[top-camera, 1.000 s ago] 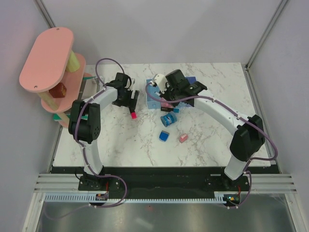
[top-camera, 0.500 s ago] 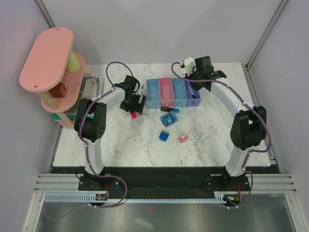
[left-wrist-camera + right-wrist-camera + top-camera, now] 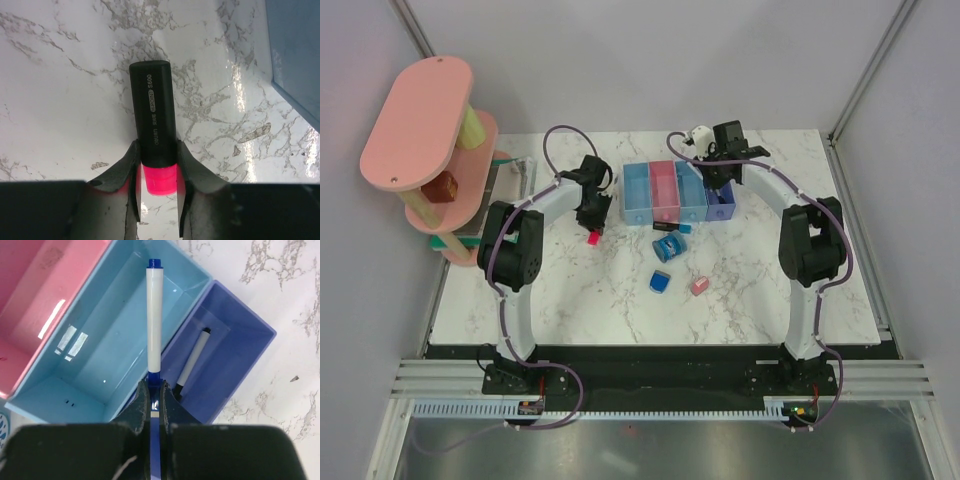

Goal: Sort the stationery into containers
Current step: Pick up the pen from the center of the board.

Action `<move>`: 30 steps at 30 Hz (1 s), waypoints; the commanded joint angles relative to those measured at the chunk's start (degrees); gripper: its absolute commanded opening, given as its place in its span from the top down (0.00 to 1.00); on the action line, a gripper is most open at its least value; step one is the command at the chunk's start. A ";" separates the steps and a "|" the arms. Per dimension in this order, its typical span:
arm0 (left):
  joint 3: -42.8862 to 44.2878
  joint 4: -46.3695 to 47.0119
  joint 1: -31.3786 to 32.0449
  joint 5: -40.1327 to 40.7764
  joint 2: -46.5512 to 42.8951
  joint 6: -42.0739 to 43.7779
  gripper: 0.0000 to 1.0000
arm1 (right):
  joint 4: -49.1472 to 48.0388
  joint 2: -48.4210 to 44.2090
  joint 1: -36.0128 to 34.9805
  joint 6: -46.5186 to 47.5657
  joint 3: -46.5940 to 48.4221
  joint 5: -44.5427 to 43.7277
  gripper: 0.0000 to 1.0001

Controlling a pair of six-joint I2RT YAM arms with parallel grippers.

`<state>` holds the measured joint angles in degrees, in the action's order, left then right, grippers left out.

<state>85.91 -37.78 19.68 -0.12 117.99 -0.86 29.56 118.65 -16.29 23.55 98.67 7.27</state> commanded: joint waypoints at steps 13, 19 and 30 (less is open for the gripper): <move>2.33 -0.89 0.71 -1.90 -2.41 0.51 0.98 | -6.97 -2.46 5.04 -4.65 -5.15 3.54 1.00; 6.81 -2.91 0.62 -5.15 -6.37 0.25 0.98 | -8.47 -3.25 6.01 -4.65 -9.20 3.98 0.98; 18.15 -5.11 1.06 -9.11 -8.22 -0.45 0.98 | -7.33 -6.23 6.10 -4.74 -8.94 4.78 0.55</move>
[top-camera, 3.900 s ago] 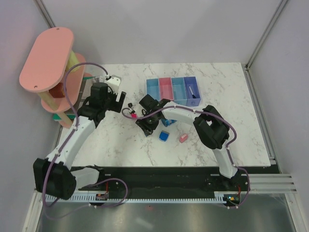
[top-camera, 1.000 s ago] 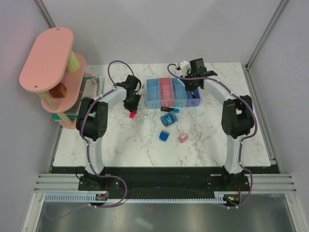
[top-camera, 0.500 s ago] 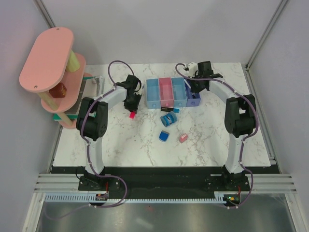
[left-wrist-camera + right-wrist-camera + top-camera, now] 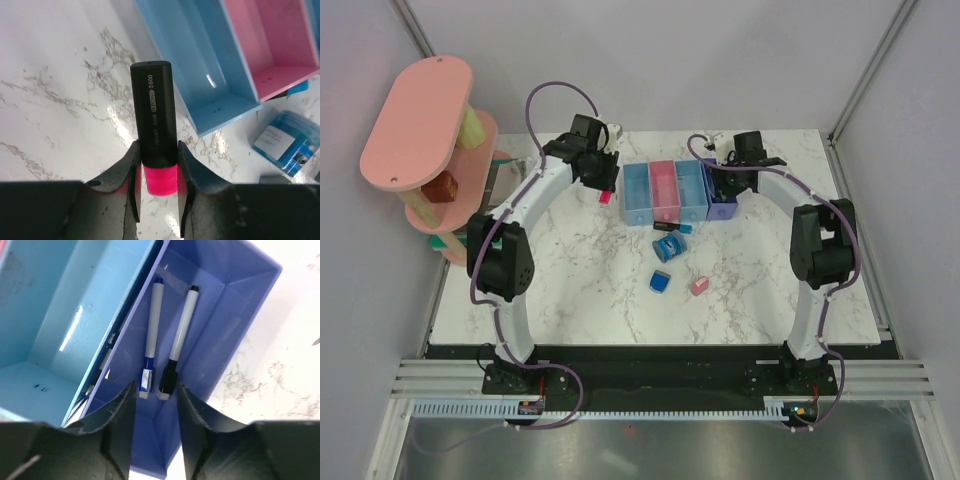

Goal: Sort the stationery into containers
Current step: Pick up the pen from the center of the board, then place the pen in the storage box.

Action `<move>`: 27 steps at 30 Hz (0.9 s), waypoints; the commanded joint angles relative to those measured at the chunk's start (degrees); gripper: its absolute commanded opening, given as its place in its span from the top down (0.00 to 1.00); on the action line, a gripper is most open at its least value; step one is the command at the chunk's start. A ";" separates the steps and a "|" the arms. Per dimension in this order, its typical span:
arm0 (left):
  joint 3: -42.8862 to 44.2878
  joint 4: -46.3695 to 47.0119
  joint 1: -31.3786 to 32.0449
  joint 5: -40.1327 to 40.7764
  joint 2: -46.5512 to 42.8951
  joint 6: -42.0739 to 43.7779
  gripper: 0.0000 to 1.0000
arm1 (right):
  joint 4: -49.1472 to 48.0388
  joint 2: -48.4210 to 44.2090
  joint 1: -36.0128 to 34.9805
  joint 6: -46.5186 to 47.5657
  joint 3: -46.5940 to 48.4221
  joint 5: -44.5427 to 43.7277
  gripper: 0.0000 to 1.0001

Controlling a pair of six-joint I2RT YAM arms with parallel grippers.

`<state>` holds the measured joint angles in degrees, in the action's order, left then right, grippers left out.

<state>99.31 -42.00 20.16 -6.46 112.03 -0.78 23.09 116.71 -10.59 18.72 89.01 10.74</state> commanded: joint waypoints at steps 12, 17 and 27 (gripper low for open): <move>20.39 0.25 2.69 -10.15 12.05 -4.93 0.98 | 1.87 -10.35 0.31 -0.97 1.08 1.65 0.48; 25.49 2.44 2.60 -10.42 17.52 -3.88 0.98 | 3.44 -13.86 0.04 -1.49 0.11 4.02 0.48; 26.30 4.47 2.42 -10.42 23.50 -3.44 0.95 | 10.91 -20.37 -5.57 3.95 -4.63 11.49 0.48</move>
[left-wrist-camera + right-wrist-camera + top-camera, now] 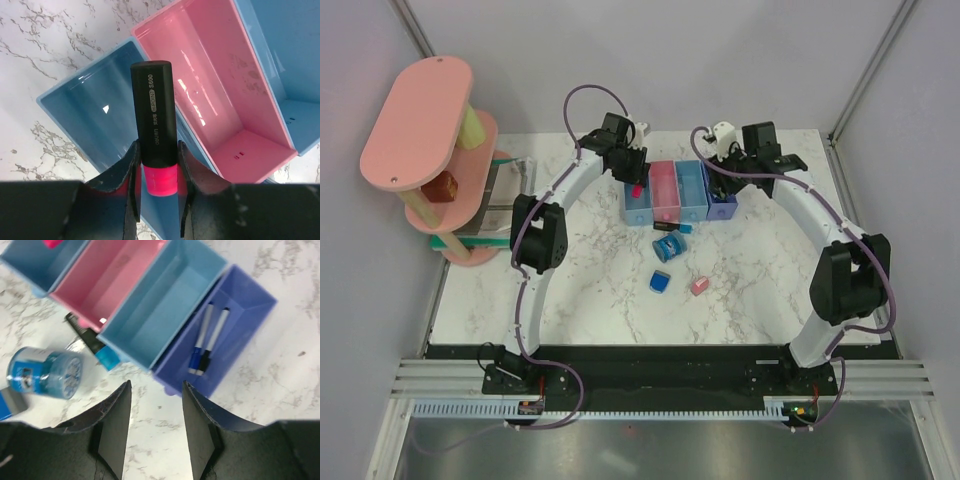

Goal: Sort the stationery into containers
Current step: Place the pen in the storage box.

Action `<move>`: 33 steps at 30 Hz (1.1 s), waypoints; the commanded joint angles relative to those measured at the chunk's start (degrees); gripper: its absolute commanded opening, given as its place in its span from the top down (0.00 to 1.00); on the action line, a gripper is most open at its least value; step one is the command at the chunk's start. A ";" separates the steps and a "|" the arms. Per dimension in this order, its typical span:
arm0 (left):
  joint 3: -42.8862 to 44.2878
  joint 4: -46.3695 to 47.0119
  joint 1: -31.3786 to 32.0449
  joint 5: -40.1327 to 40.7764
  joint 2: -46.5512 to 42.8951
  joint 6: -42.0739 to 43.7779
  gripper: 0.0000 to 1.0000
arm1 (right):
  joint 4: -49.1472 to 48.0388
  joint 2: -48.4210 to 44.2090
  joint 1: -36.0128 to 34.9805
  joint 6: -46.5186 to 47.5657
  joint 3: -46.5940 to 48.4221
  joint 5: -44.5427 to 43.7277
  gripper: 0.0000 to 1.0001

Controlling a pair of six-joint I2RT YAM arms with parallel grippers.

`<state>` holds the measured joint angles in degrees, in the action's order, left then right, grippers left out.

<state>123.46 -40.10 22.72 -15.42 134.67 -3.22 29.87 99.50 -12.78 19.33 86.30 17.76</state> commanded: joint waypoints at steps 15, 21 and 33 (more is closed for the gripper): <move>-1.90 3.01 -0.13 0.04 -2.31 0.06 0.37 | 9.24 -1.59 -8.14 6.59 -6.58 4.83 0.47; -3.40 2.92 -0.13 0.30 -5.29 1.55 0.29 | 9.07 -0.28 -8.06 7.65 -8.69 2.37 0.47; -18.07 1.86 0.04 -11.11 -19.62 6.39 0.29 | 6.79 6.40 -8.14 8.53 -10.01 1.58 0.48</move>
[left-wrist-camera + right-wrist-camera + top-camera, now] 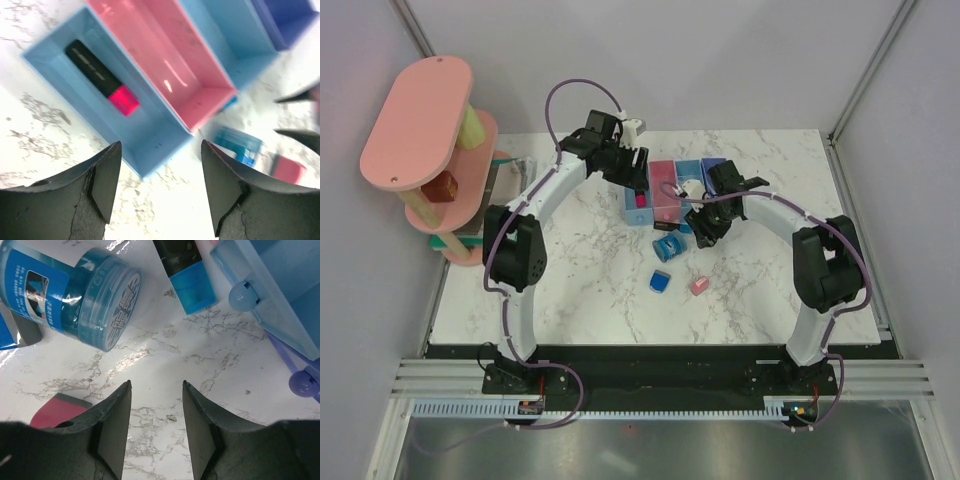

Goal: Sort the stationery into containers
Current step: Move the storage box to the center of the board.

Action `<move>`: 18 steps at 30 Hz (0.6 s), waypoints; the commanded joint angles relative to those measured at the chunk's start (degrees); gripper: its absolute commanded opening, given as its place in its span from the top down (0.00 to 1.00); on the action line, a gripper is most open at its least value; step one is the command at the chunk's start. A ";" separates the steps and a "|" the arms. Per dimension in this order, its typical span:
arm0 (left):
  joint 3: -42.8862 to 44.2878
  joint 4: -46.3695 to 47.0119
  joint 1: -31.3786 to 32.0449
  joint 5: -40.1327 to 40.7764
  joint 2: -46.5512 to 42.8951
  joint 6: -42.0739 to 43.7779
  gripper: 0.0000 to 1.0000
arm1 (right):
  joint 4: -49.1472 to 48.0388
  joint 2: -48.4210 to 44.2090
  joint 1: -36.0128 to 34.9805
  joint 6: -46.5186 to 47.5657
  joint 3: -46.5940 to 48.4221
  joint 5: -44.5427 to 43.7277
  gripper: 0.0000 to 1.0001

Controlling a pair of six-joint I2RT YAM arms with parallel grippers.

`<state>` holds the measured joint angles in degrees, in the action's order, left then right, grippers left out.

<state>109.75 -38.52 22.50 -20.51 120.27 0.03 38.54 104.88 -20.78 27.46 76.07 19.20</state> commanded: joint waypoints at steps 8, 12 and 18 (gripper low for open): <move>-9.74 -0.41 0.70 -11.75 -2.41 4.71 0.38 | -2.42 4.01 -0.49 -0.22 3.29 -0.39 0.49; -9.30 -0.59 0.79 -9.37 0.75 4.63 0.40 | -2.68 5.33 -0.76 -0.57 4.78 -0.66 0.49; -7.72 -0.41 0.97 -6.74 3.22 4.27 0.40 | -2.95 6.39 -2.42 -1.27 6.10 -0.57 0.49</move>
<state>100.22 -38.09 23.00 -28.69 121.97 2.85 36.77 110.37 -21.65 26.79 79.37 18.26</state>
